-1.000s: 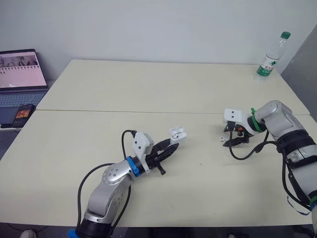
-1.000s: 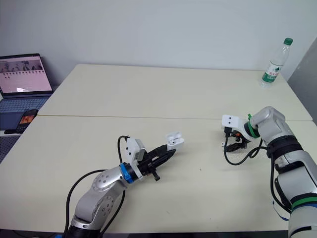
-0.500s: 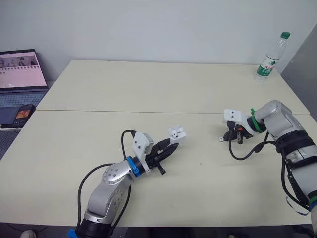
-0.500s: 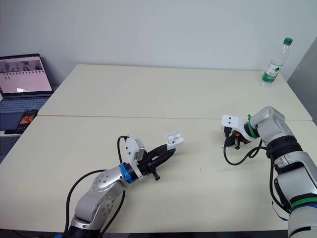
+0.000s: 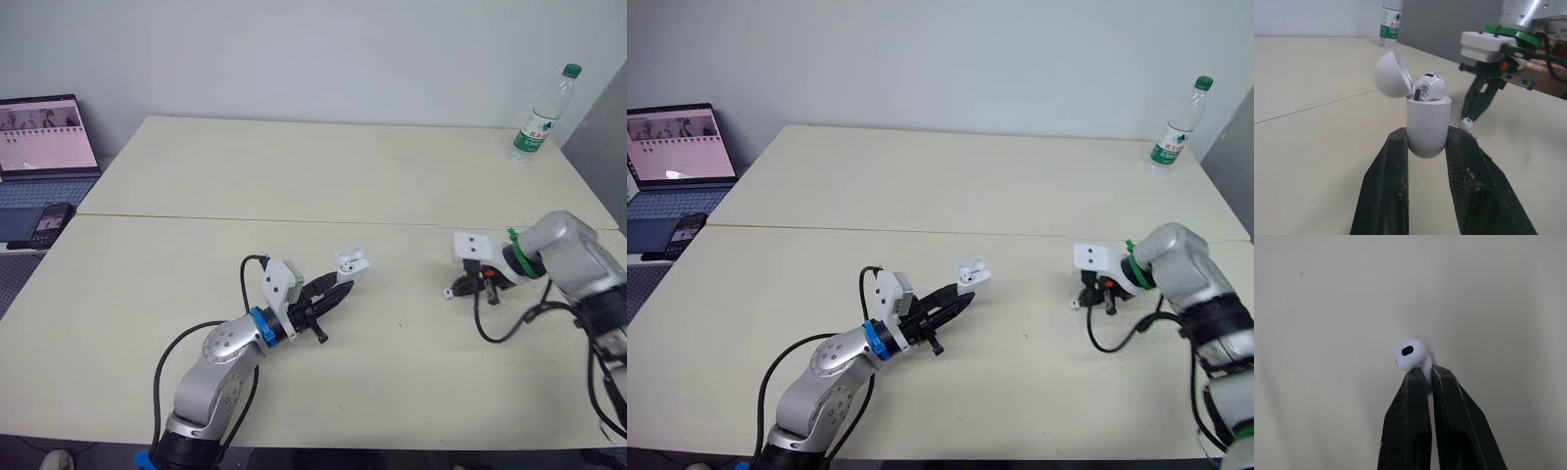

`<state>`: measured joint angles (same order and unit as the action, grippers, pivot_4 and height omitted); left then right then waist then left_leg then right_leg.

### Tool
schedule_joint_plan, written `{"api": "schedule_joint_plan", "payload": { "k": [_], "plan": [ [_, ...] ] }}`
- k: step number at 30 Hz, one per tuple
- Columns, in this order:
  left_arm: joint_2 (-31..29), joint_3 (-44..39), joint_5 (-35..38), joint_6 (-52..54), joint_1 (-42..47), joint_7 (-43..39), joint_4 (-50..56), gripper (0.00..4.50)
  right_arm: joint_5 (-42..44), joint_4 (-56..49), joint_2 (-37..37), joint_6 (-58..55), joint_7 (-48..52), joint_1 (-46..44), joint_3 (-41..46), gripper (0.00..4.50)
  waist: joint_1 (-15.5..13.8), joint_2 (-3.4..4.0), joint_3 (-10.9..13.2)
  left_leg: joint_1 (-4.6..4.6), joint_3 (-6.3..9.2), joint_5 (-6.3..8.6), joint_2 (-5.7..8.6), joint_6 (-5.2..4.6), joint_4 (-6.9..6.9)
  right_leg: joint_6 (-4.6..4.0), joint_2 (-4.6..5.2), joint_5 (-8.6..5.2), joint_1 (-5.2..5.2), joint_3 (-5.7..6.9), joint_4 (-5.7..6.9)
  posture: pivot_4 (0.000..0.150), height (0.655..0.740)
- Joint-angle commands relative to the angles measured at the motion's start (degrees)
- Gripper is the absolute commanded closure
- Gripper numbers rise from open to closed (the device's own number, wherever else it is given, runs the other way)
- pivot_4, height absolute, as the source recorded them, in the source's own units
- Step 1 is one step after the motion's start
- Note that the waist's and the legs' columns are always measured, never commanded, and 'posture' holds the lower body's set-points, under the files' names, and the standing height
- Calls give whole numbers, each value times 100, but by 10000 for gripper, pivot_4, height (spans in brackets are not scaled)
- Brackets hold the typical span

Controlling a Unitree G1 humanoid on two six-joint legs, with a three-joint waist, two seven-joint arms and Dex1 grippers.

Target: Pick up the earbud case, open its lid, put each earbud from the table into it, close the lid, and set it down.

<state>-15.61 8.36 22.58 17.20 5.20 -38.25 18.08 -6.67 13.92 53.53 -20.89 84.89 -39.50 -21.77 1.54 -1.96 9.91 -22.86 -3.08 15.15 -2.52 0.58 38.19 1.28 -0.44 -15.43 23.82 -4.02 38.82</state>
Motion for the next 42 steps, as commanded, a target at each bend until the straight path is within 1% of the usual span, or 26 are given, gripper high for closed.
{"api": "schedule_joint_plan", "payload": {
  "k": [1,6,10,14,17,21,26,29,32,33,35,39,42],
  "plan": [
    [2,-6,112,-34,12,-15,296,38041,145,-910,412,-221,-32,414,399,44792,8,0,0,2,-2,0,0,0,2,0,0,0,0,-1,1,1500,7362],
    [-38,50,108,-22,44,-85,334,38041,180,-1630,967,-105,-467,1495,881,44792,25,0,0,15,-5,-1,-3,1,5,2,-7,-1,-7,-2,6,1500,7362],
    [-64,38,107,-18,88,-110,293,38041,264,-1932,1127,-199,-657,2145,1113,44792,35,0,0,21,-15,-2,-6,1,9,3,-15,-2,-10,-3,7,1500,7362],
    [-58,51,100,-11,123,-146,261,38041,154,-1798,1103,3,-854,2234,1097,44792,34,-1,0,41,-18,-2,-7,1,12,12,-27,-7,-28,-3,6,1500,7362],
    [-55,51,77,-17,146,-156,225,38041,235,-1780,1104,171,-746,2231,1050,44792,34,-1,0,45,-21,-2,-7,1,19,20,-28,-12,-34,-5,7,1500,7362],
    [-49,41,65,-32,185,-156,168,38041,229,-1712,1215,379,-639,2264,1065,33639,29,-1,0,44,-20,-2,-7,1,23,20,-29,-12,-36,-5,7,1500,7362],
    [-61,34,65,-46,185,-167,147,38041,336,-1858,1391,393,-458,2158,1156,15018,28,0,0,43,-19,-1,-8,1,22,5,-29,-4,-35,-6,7,1500,7362],
    [-53,41,54,-57,206,-172,110,38041,227,-2143,1561,-12,-378,2117,1070,4086,28,1,0,42,-18,-1,-8,1,22,5,-29,-4,-35,-6,7,1500,7362],
    [-34,56,46,-67,216,-159,97,38041,326,-2753,1547,-1062,-377,2105,988,4086,29,0,0,43,-17,-1,-11,1,23,6,-26,-5,-35,-6,7,1500,7362],
    [-29,62,42,-72,209,-153,100,38041,273,-2963,1486,-1599,-490,2082,927,4086,29,0,0,43,-16,-2,-14,1,23,7,-26,-5,-35,-7,7,1500,7362],
    [-18,69,35,-80,202,-144,101,38041,158,-3193,1381,-2272,-702,2027,792,4086,28,0,0,42,-11,-2,-17,1,23,7,-25,-5,-35,-7,7,1500,7362],
    [2,83,21,-95,189,-132,94,38041,-1,-3288,1218,-3154,-1004,1761,435,4086,25,0,0,40,-12,-2,-14,1,26,6,-23,-5,-34,-7,8,1500,7362],
    [20,97,16,-95,191,-115,94,38041,34,-3246,1171,-3505,-1081,1523,239,4086,28,0,0,40,-20,-1,-11,1,26,6,-23,-5,-32,-6,7,1500,7362]
  ]
}}
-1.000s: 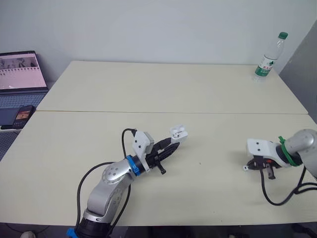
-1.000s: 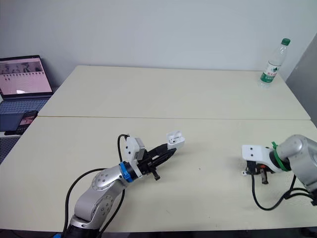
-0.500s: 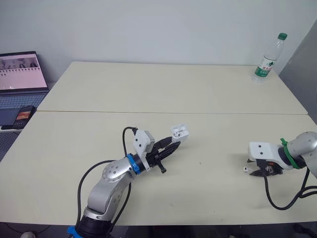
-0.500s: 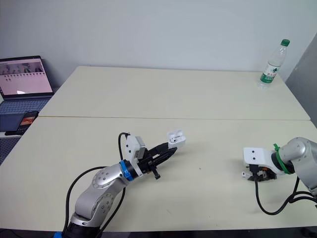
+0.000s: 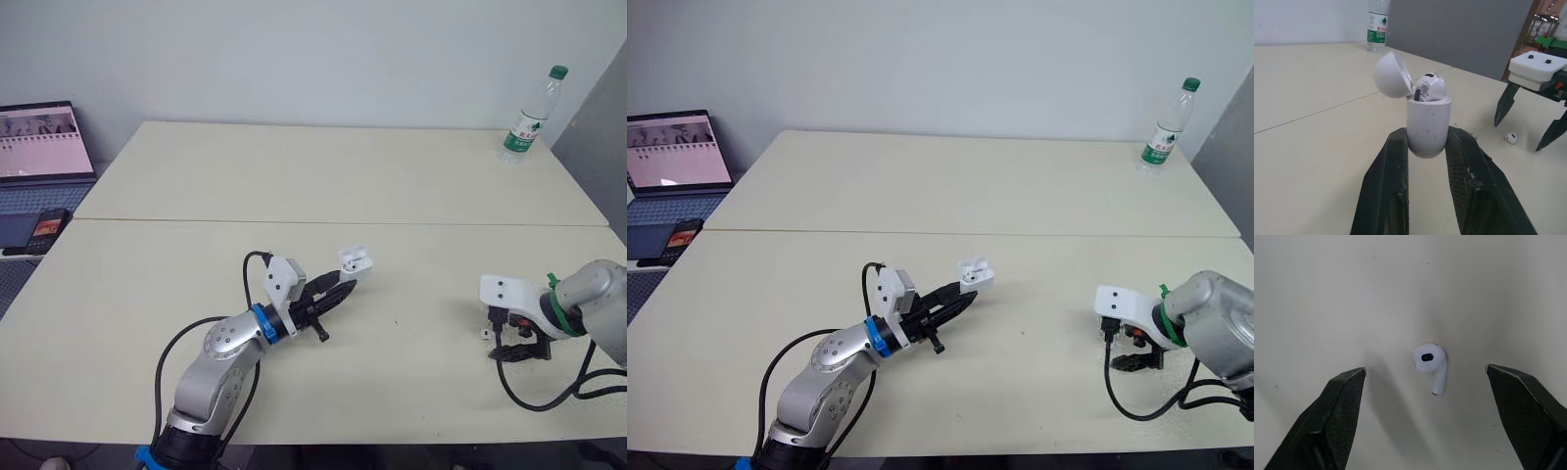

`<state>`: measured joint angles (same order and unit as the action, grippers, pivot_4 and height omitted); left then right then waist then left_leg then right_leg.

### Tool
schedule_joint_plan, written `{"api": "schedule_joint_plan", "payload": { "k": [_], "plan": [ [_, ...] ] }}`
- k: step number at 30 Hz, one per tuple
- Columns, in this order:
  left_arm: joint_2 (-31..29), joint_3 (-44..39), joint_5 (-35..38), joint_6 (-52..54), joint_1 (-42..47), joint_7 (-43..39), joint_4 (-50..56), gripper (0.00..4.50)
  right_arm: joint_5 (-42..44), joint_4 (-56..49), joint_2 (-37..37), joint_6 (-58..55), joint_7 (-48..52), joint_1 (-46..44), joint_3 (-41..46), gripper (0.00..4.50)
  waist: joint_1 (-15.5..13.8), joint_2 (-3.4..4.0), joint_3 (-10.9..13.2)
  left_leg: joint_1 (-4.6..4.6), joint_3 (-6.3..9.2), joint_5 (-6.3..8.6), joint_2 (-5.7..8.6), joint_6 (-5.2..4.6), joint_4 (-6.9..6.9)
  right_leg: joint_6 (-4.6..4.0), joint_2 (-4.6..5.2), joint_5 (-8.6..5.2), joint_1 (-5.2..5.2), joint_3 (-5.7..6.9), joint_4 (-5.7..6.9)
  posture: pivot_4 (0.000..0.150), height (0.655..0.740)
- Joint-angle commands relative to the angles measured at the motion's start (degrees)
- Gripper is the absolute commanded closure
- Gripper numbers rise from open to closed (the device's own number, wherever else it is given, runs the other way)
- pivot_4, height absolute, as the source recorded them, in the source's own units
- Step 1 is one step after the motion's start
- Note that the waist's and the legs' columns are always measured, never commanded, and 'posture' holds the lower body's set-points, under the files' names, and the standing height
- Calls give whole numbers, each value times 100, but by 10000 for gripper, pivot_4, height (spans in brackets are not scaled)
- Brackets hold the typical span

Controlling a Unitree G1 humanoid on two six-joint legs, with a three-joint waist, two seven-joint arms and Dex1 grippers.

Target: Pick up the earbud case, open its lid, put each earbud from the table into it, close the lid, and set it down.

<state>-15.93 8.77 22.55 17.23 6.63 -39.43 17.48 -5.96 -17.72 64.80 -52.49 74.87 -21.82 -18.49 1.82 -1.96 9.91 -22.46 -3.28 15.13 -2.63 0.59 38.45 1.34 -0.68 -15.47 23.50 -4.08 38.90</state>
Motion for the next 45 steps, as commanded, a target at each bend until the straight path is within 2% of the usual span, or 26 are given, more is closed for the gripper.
{"api": "schedule_joint_plan", "payload": {
  "k": [1,11,12,15,22,23,31,34,38,45],
  "plan": [
    [58,61,17,-99,41,8,158,38041,-31,-59,51,-405,-100,-304,-150,4086,-3,0,0,0,1,0,0,0,0,0,-1,0,1,1,0,1500,7362],
    [62,57,8,-120,4,19,169,38041,124,50,12,-706,-247,-667,-522,4086,-3,0,0,-7,6,0,0,-1,-1,-2,-2,-1,5,1,-1,1500,7362],
    [61,55,8,-119,4,20,171,38041,139,41,21,-706,-253,-657,-532,5687,-3,0,0,-7,5,0,0,-1,-1,-2,-2,-1,5,2,-1,1500,7362],
    [58,52,7,-121,8,19,166,38041,169,27,9,-719,-297,-639,-526,13125,-3,0,0,-7,5,0,0,0,-1,-2,-2,-1,5,2,-1,1500,7362],
    [50,45,9,-138,44,-14,124,38041,285,-47,64,-712,-359,-587,-504,38358,-3,0,0,-7,5,0,0,-1,-1,-1,-2,-1,5,2,-1,1500,7362],
    [50,44,11,-140,50,-18,121,38041,311,-66,79,-715,-368,-580,-498,40710,-3,0,0,-7,5,0,0,0,-1,-1,-2,-1,5,2,-1,1500,7362],
    [44,38,22,-150,85,-51,82,38041,412,-143,93,-524,-448,-556,-414,40762,-3,0,0,-8,6,0,0,-1,-1,7,-3,-6,5,2,-1,1500,7362],
    [45,40,37,-126,101,-49,106,38041,711,-150,-194,-437,-573,-642,33,40762,4,-1,1,-7,5,0,0,-1,-1,7,-3,-6,5,2,-1,1500,7362],
    [67,-58,46,-80,129,100,187,38041,1106,-30,-997,-436,-1262,-834,987,40762,6,-2,1,-8,6,0,-3,0,0,7,-11,-6,5,0,2,1500,7362],
    [256,-222,205,137,310,440,293,38041,1896,-369,-3130,-454,-2721,-1044,2258,40762,0,-4,1,-23,26,0,0,0,7,-3,-15,1,5,2,3,1500,7362]
  ]
}}
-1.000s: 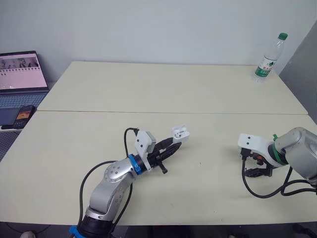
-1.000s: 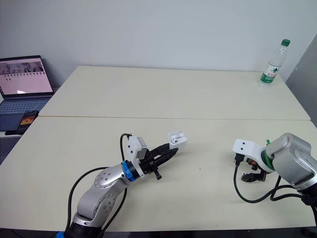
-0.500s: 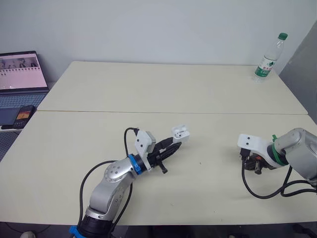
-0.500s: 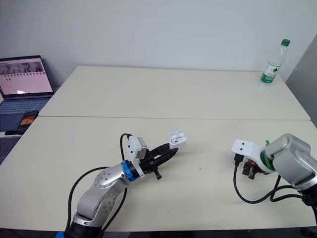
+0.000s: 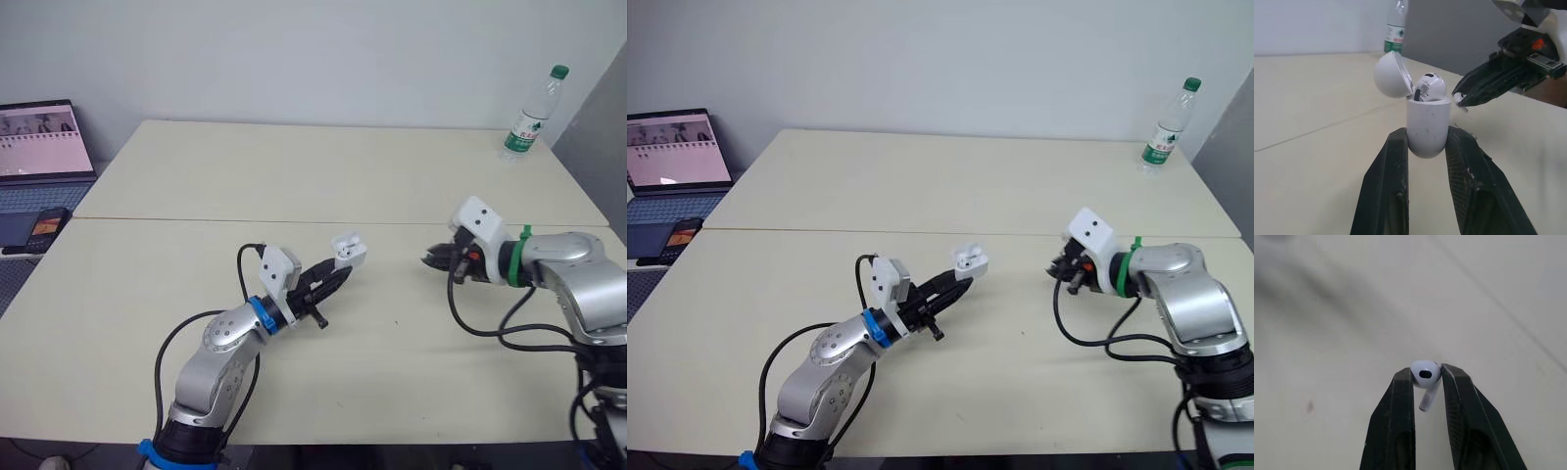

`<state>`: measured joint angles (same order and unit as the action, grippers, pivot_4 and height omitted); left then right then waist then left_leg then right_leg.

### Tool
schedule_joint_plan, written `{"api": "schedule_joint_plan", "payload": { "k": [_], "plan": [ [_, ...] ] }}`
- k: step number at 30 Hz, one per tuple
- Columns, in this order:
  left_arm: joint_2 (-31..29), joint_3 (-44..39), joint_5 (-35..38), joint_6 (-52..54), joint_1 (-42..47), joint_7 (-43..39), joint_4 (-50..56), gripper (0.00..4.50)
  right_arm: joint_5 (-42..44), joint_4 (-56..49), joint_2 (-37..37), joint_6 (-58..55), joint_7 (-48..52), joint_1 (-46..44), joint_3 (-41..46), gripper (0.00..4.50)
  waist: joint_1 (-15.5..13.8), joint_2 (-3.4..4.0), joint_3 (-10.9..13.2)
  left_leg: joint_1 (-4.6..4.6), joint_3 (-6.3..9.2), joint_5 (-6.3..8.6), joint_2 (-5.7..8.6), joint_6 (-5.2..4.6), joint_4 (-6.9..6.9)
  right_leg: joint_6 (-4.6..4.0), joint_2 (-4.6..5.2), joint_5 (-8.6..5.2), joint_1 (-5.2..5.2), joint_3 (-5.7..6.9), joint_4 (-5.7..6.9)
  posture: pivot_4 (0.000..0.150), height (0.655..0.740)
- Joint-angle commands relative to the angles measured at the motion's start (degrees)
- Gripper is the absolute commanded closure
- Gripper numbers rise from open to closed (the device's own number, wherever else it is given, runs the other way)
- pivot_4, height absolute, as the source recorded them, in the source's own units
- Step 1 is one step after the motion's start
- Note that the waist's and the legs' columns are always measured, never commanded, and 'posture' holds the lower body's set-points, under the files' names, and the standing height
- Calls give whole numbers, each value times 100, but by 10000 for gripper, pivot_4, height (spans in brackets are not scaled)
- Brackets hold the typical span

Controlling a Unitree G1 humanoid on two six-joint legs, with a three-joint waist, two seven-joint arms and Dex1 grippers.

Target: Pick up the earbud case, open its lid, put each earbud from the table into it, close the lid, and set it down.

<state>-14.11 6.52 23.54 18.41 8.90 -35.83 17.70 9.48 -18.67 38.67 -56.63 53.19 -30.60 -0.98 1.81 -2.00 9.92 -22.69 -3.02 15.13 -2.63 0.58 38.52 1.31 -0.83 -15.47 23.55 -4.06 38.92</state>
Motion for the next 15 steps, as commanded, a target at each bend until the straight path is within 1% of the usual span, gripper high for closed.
{"api": "schedule_joint_plan", "payload": {
  "k": [1,5,8,11,15],
  "plan": [
    [83,17,102,32,86,93,287,38041,448,-314,-755,-22,-715,-182,599,40762,0,0,0,-4,1,0,0,0,0,0,0,1,1,0,-1,1500,7362],
    [115,17,146,108,77,148,379,38041,902,-828,-2229,471,-1710,-43,966,40762,2,1,-1,-18,4,0,3,1,-1,-1,3,2,15,3,2,1500,7362],
    [111,2,178,132,77,171,402,38041,1032,-1083,-2843,751,-2121,221,867,40762,4,2,-1,-22,8,0,-1,1,-7,-1,2,2,23,6,5,1500,7362],
    [116,-13,198,141,90,194,408,38041,1051,-1171,-3067,1074,-2317,483,649,40762,0,2,-1,-22,11,0,3,1,-8,-1,3,2,21,9,5,1500,7362],
    [133,-36,231,156,127,223,397,38041,999,-1156,-3030,1482,-2403,798,362,40762,5,2,-1,-21,1,0,6,1,-2,1,7,3,21,4,4,1500,7362]
  ]
}}
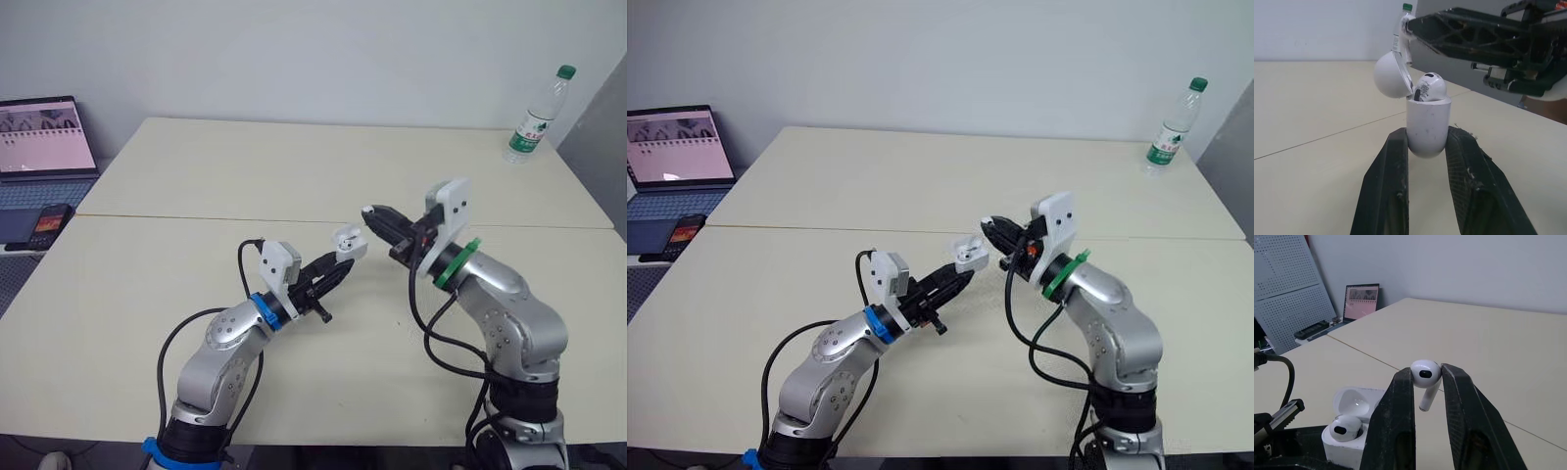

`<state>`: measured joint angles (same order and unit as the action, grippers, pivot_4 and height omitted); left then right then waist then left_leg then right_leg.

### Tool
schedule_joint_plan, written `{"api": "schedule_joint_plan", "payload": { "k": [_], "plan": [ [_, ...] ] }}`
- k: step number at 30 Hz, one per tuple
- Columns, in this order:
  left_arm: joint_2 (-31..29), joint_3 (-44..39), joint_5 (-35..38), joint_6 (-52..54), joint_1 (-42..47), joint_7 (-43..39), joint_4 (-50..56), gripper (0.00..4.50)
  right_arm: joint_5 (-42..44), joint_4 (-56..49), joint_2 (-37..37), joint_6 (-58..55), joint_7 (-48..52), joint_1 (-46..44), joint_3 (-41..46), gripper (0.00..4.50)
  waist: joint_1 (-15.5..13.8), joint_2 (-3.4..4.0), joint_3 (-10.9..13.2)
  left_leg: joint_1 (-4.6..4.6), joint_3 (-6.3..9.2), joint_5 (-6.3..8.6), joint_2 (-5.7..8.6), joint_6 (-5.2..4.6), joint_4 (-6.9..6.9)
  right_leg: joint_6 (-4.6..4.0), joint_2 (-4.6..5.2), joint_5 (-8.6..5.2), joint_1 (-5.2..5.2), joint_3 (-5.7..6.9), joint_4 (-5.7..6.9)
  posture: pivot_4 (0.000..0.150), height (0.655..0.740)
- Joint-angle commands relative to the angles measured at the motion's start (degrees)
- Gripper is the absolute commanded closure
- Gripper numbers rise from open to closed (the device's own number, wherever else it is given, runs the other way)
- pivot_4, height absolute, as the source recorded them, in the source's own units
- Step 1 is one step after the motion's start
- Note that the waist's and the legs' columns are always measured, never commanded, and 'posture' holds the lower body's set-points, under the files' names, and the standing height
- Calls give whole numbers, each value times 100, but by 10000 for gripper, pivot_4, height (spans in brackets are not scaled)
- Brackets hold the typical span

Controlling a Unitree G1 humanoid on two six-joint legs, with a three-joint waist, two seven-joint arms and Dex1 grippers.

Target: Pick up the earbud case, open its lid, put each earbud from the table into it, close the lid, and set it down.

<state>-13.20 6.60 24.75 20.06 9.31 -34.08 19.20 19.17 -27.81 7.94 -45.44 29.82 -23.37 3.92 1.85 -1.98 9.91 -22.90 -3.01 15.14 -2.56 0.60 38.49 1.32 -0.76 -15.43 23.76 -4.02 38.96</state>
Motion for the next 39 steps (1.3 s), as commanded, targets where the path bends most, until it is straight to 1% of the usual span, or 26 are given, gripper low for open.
{"api": "schedule_joint_plan", "payload": {
  "k": [1,12,20,34,39],
  "plan": [
    [56,-55,128,-2,87,64,246,38041,30,-248,74,442,-73,135,-182,40762,2,0,0,0,-1,0,-1,0,0,0,-1,0,1,0,0,1500,7362],
    [109,-78,234,82,46,147,244,38041,-3,-324,306,1311,-97,459,-628,40762,2,0,0,2,3,0,-5,0,-1,0,-7,0,1,1,0,1500,7362],
    [133,-79,291,94,80,172,243,38041,-37,-261,511,1499,-188,610,-781,40762,1,0,0,1,1,0,-5,0,-1,0,-6,-1,1,-1,0,1500,7362],
    [161,-49,390,129,59,148,299,38041,-13,-222,704,1561,-214,607,-902,40762,0,0,0,1,2,0,-5,0,-1,1,-6,-1,1,-1,-1,1500,7362],
    [156,-45,410,130,57,151,310,38041,134,-241,735,1467,-210,593,-855,23007,1,0,0,2,2,0,-6,0,-1,1,-6,-1,1,-1,-1,1500,7362]
  ]
}}
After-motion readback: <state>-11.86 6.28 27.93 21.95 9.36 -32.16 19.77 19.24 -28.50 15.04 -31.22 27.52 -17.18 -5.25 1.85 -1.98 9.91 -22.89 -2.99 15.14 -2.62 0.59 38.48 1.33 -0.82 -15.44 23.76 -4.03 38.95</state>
